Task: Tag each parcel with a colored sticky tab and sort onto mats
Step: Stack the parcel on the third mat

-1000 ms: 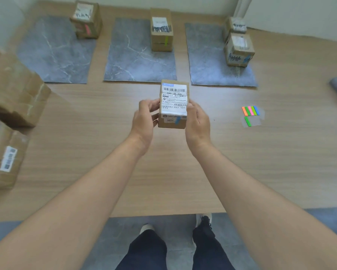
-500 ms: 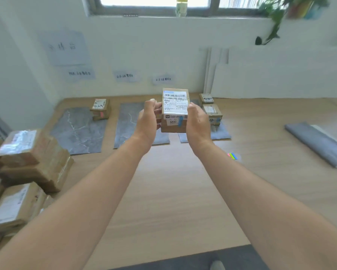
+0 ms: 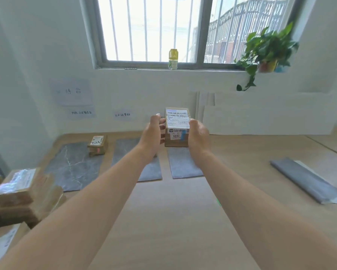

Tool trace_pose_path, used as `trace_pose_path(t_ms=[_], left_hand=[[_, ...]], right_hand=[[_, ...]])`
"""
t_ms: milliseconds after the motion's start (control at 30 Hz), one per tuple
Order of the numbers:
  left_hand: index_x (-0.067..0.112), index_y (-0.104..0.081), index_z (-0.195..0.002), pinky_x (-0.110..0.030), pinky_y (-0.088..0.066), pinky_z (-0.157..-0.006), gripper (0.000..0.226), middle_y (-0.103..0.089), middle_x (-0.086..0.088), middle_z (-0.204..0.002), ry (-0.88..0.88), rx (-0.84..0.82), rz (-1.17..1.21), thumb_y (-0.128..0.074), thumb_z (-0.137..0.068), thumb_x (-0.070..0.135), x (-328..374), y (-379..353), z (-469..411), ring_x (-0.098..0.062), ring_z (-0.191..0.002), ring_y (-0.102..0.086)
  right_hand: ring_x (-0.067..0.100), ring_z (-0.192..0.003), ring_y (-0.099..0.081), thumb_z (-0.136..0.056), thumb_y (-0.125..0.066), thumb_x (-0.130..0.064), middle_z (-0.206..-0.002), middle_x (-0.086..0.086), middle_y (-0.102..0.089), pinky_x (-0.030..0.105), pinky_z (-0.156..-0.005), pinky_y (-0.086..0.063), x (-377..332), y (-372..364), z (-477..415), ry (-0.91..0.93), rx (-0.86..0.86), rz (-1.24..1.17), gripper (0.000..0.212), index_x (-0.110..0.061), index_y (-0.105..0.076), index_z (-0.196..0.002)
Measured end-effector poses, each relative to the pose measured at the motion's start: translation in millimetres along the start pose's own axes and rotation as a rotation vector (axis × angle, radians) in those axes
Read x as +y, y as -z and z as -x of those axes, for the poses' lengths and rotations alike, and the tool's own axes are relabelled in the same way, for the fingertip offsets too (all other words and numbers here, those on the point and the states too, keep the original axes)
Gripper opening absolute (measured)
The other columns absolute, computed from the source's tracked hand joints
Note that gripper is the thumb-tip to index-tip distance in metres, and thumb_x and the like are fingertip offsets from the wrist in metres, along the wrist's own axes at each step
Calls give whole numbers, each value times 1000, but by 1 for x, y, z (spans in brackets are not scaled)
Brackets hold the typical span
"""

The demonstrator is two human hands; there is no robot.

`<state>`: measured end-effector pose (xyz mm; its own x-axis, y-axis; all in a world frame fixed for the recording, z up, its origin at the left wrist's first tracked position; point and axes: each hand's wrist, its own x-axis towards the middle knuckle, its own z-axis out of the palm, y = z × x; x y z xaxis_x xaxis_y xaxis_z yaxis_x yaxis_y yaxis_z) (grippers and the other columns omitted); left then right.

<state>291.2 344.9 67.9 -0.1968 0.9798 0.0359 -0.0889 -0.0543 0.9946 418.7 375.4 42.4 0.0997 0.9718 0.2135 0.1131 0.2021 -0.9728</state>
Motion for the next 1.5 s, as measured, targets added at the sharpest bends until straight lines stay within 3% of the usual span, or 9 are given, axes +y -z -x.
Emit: trace_pose_path(t_ms=[133,267,367,600,867,1000,1067,1267,1500], left_hand=[[15,-65,-121,-44,-48,-100,53,-72,-7,-111,27,3,-14,-25,-104,44,-5,-23,-25,-23,-96,-67],[17,-68,-107,-34,-51,-83,47,-73,-2,-96,38,18,20,-27,-105,41,-20,-61,-58,-19,-81,-66],[19,-69,-106,-29,-50,-76,46,-73,1,-93,53,47,16,-28,-105,40,-43,-99,-91,-19,-81,-66],[30,-71,-96,-30,-46,-91,45,-75,24,-86,139,155,-39,-27,-106,36,-122,-207,-162,-3,-88,-67],[35,-66,-88,-5,-44,-57,44,-71,27,-71,212,208,1,-26,-107,30,-185,-276,-232,12,-62,-63],[46,-75,-68,-14,-45,-74,56,-74,12,-96,229,237,-5,-34,-103,35,-209,-287,-269,3,-78,-66],[48,-74,-61,-17,-45,-73,61,-75,15,-86,240,233,1,-33,-104,33,-218,-287,-289,6,-72,-66],[44,-75,-63,-5,-45,-62,66,-72,24,-72,239,183,5,-27,-106,27,-247,-282,-353,12,-66,-64],[22,-70,-89,-8,-48,-61,43,-74,15,-88,290,260,16,-31,-102,34,-299,-278,-437,4,-75,-65]], right_hand=[[14,-94,-71,-102,-36,-35,-104,-2,-75,21,-66,-48,7,17,-32,-30,-6,-9,38,-16,-67,-113],[15,-92,-71,-101,-35,-35,-105,1,-74,19,-63,-49,35,41,-77,-63,-21,3,39,-18,-68,-110],[16,-99,-70,-90,-35,-47,-118,6,-68,28,-76,-57,66,63,-115,-122,-37,-7,46,-29,-71,-112],[17,-91,-72,-89,-39,-41,-105,1,-75,29,-70,-53,154,127,-209,-241,-129,-15,41,-24,-72,-106],[7,-88,-70,-97,-40,-28,-105,-3,-74,17,-65,-51,229,156,-286,-321,-211,-19,33,-23,-72,-98],[1,-85,-70,-100,-42,-29,-110,-1,-73,13,-60,-49,258,158,-316,-372,-187,-45,32,-22,-70,-111],[-2,-84,-69,-101,-43,-27,-110,-3,-74,10,-59,-48,271,154,-330,-399,-164,-54,31,-19,-68,-118],[10,-104,-68,-86,-44,-40,-115,-6,-72,37,-89,-58,307,128,-377,-447,-136,-65,36,-34,-67,-113],[13,-115,-64,-82,-43,-50,-125,-6,-68,42,-99,-54,350,96,-446,-479,-115,-33,51,-32,-67,-124]])
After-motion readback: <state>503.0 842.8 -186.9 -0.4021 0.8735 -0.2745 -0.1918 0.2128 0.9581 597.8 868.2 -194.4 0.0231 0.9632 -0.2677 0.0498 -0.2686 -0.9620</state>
